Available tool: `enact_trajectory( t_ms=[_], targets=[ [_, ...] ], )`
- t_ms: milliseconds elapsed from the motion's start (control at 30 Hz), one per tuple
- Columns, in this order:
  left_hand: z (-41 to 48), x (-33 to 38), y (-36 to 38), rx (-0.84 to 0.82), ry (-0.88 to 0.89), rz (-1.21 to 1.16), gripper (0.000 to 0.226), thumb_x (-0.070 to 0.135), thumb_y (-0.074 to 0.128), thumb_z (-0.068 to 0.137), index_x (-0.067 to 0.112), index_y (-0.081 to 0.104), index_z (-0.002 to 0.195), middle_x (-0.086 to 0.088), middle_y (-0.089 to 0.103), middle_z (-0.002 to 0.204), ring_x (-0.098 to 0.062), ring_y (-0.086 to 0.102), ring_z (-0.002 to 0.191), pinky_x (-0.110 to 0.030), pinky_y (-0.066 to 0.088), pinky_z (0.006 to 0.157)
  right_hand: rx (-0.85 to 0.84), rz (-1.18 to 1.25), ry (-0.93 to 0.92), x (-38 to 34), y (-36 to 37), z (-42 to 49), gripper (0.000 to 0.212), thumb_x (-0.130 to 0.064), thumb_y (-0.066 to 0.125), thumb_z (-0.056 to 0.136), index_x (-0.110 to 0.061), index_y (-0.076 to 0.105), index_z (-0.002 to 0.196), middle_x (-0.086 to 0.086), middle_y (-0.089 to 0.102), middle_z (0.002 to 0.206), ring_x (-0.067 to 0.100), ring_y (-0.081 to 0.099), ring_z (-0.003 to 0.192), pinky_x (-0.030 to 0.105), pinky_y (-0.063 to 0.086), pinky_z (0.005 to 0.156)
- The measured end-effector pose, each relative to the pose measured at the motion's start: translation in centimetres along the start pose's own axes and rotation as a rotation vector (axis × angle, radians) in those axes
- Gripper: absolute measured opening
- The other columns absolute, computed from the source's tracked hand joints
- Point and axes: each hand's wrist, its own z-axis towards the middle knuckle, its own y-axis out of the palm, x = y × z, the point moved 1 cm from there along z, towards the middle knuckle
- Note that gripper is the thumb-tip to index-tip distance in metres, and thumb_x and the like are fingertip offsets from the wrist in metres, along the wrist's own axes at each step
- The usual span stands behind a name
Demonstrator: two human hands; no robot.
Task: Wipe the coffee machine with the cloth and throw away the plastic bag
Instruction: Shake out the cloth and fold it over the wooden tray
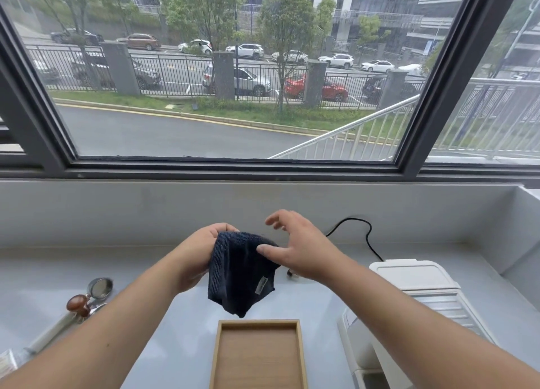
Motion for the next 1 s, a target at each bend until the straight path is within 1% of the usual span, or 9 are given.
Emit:
enact_trajectory(
  t_ms=[100, 167, 300, 367, 467, 600, 733, 833, 1000],
  targets=[
    [0.1, 0.0, 0.1, 0.072, 0.011, 0.053, 0.015, 0.021, 0.074, 0.073, 0.016, 0.069, 0.086, -0.005, 0.069, 0.072, -0.018, 0.057, 0.063, -0.032, 0.044, 0.058, 0.092, 0.003, -0.008, 0.2, 0.1, -0.2, 0.044, -0.064, 0.061, 0.085, -0.036, 0.058, 0.119, -0.017, 0.059, 0.117, 0.005, 0.054, 0.116, 0.034, 0.049, 0.102],
    [0.5, -0.2, 0.1, 0.199, 0.026, 0.212, 0.009, 0.028, 0.071, 0.07, 0.023, 0.067, 0.075, 0.0, 0.07, 0.066, -0.017, 0.058, 0.061, -0.031, 0.047, 0.059, 0.134, 0.0, -0.025, -0.6, 0.2, -0.7, 0.04, -0.072, 0.061, 0.082, -0.038, 0.057, 0.102, -0.016, 0.062, 0.102, 0.002, 0.057, 0.101, 0.032, 0.053, 0.088],
    [0.9, 0.0, 0.5, 0.333, 0.02, 0.455, 0.02, 0.033, 0.058, 0.061, 0.039, 0.068, 0.078, 0.006, 0.074, 0.065, -0.023, 0.071, 0.072, -0.04, 0.059, 0.07, -0.076, 0.045, 0.1, -3.1, 2.0, -1.2, 0.07, -0.1, 0.059, 0.056, -0.039, 0.052, 0.091, -0.015, 0.067, 0.084, 0.0, 0.063, 0.077, 0.032, 0.051, 0.063],
    [0.8, 0.4, 0.8, 0.342, 0.019, 0.506, 0.026, 0.033, 0.055, 0.058, 0.046, 0.066, 0.078, 0.013, 0.073, 0.063, -0.022, 0.071, 0.073, -0.04, 0.06, 0.07, -0.141, -0.03, 0.121, -3.7, 3.2, -1.4, 0.062, -0.086, 0.066, 0.062, -0.038, 0.046, 0.095, -0.014, 0.066, 0.085, 0.005, 0.064, 0.079, 0.036, 0.05, 0.06],
    [0.6, 0.8, 0.6, 0.325, 0.031, 0.532, 0.023, 0.038, 0.063, 0.062, 0.05, 0.064, 0.082, 0.021, 0.072, 0.066, -0.017, 0.072, 0.073, -0.037, 0.06, 0.069, -0.086, -0.119, 0.094, -3.4, 3.3, -1.2, 0.023, -0.038, 0.058, 0.08, -0.034, 0.041, 0.095, -0.008, 0.065, 0.079, 0.022, 0.064, 0.077, 0.042, 0.056, 0.066],
    [0.2, 1.2, 0.0, 0.369, 0.022, 0.607, 0.017, 0.05, 0.073, 0.068, 0.047, 0.066, 0.083, 0.027, 0.072, 0.073, -0.009, 0.072, 0.075, -0.033, 0.059, 0.071, 0.075, -0.229, 0.099, -2.4, 2.2, -0.9, 0.015, -0.033, 0.058, 0.087, -0.029, 0.044, 0.092, -0.006, 0.064, 0.077, 0.027, 0.061, 0.073, 0.039, 0.048, 0.061],
    [0.4, 1.4, 0.5, 0.399, 0.012, 0.549, 0.013, 0.045, 0.073, 0.068, 0.042, 0.069, 0.079, 0.018, 0.074, 0.069, -0.013, 0.072, 0.076, -0.033, 0.059, 0.073, 0.058, -0.332, 0.016, -2.4, 3.3, -1.1, 0.021, -0.035, 0.057, 0.09, -0.025, 0.039, 0.091, -0.005, 0.055, 0.076, 0.033, 0.052, 0.07, 0.038, 0.033, 0.051],
    [0.6, 1.4, 1.2, 0.392, 0.006, 0.402, 0.004, 0.027, 0.071, 0.077, 0.026, 0.071, 0.08, 0.007, 0.076, 0.072, -0.019, 0.071, 0.075, -0.033, 0.058, 0.069, -0.004, -0.32, 0.002, -2.7, 4.4, -1.2, 0.023, -0.031, 0.055, 0.083, -0.024, 0.034, 0.09, -0.006, 0.047, 0.07, 0.034, 0.051, 0.067, 0.035, 0.026, 0.046],
    [0.3, 0.8, 2.0, 0.218, -0.077, 0.045, 0.018, 0.012, 0.057, 0.097, 0.014, 0.07, 0.109, -0.012, 0.08, 0.098, -0.027, 0.074, 0.083, -0.044, 0.061, 0.075, -0.008, -0.203, -0.033, -3.3, 4.8, -1.1, 0.028, -0.042, 0.055, 0.084, -0.025, 0.034, 0.091, -0.009, 0.053, 0.071, 0.028, 0.058, 0.067, 0.04, 0.047, 0.052]
  ],
)
